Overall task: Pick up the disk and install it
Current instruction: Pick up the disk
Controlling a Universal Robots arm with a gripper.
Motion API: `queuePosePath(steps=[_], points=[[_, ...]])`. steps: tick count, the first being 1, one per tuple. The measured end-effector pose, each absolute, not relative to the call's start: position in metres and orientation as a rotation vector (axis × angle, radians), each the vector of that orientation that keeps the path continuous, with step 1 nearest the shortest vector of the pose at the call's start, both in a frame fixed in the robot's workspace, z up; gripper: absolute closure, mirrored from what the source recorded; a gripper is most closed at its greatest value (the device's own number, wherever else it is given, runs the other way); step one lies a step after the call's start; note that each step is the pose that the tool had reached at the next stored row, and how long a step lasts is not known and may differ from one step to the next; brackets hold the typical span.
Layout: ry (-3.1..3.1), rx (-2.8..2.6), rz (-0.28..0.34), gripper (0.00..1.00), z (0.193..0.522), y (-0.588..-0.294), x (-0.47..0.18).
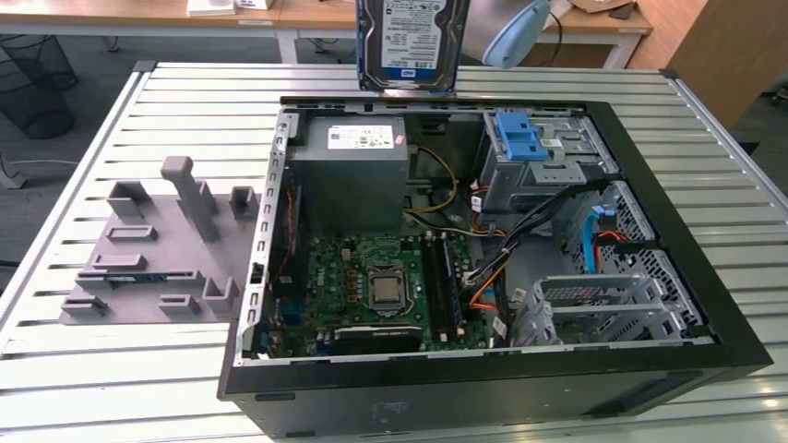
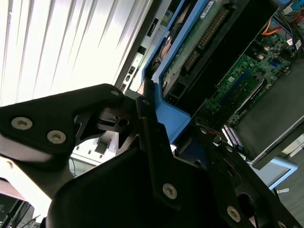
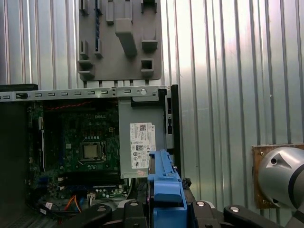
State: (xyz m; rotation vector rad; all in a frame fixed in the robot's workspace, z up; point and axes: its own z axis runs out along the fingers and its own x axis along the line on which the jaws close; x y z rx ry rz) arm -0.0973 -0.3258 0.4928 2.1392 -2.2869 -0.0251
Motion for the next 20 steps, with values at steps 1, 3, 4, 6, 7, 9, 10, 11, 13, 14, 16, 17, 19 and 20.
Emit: queuePosePath(steps=[1,3,4,6,7,9,10,11,13,14,16,17,19,20], points=[[-2.287,2.139,-0.025,0.63,0.4928,-0.3258,-0.0973],[-2.287,2.139,-0.025,0.63,0.4928,-0.3261,-0.0973],[-2.287,2.139,-0.025,0.63,0.4928,-0.3264,-0.0973],[-2.287,2.139,-0.025,0.63,0.4928,-0.3275,-0.0973],[-2.287,2.139,-0.025,0.63,0.4928,-0.3282,-0.0973],[-2.287,2.139,-0.025,0.63,0.4928,-0.3294,-0.0972],[-2.287,2.139,-0.025,0.63,0.4928,-0.3300,-0.0973],[-2.287,2.139,-0.025,0.63,0.4927,-0.3306,-0.0973],[-2.287,2.139,-0.025,0.63,0.4927,-0.3317,-0.0973],[-2.287,2.139,-0.025,0.63,0.4927,-0.3321,-0.0973],[-2.287,2.139,-0.025,0.63,0.4927,-0.3328,-0.0973],[-2.287,2.139,-0.025,0.63,0.4927,-0.3331,-0.0973],[-2.287,2.139,-0.025,0.63,0.4928,-0.3334,-0.0973],[-2.287,2.139,-0.025,0.63,0.4928,-0.3350,-0.0973]])
